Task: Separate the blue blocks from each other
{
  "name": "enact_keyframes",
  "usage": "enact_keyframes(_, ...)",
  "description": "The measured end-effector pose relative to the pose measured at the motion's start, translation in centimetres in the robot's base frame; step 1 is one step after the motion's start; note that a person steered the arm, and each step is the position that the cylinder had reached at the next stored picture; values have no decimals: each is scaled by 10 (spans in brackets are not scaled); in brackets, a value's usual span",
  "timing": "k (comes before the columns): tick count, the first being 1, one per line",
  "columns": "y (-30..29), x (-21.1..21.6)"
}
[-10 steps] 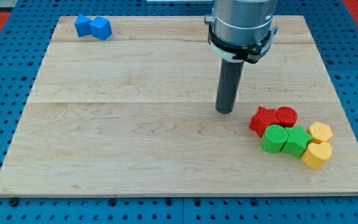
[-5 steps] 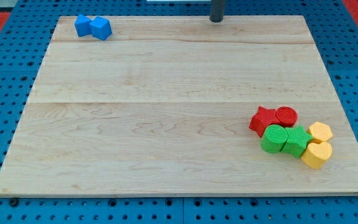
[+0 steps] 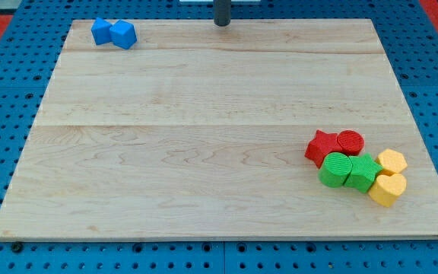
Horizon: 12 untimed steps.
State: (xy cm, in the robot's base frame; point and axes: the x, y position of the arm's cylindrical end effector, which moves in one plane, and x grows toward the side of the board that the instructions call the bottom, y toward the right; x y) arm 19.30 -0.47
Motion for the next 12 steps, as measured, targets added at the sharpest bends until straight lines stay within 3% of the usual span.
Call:
enact_keyframes(3,-59,0)
enact_keyframes(6,-72,-1)
enact_keyframes(9,-218,4)
enact_keyframes(10,-221,58)
enact_keyframes(12,-113,174)
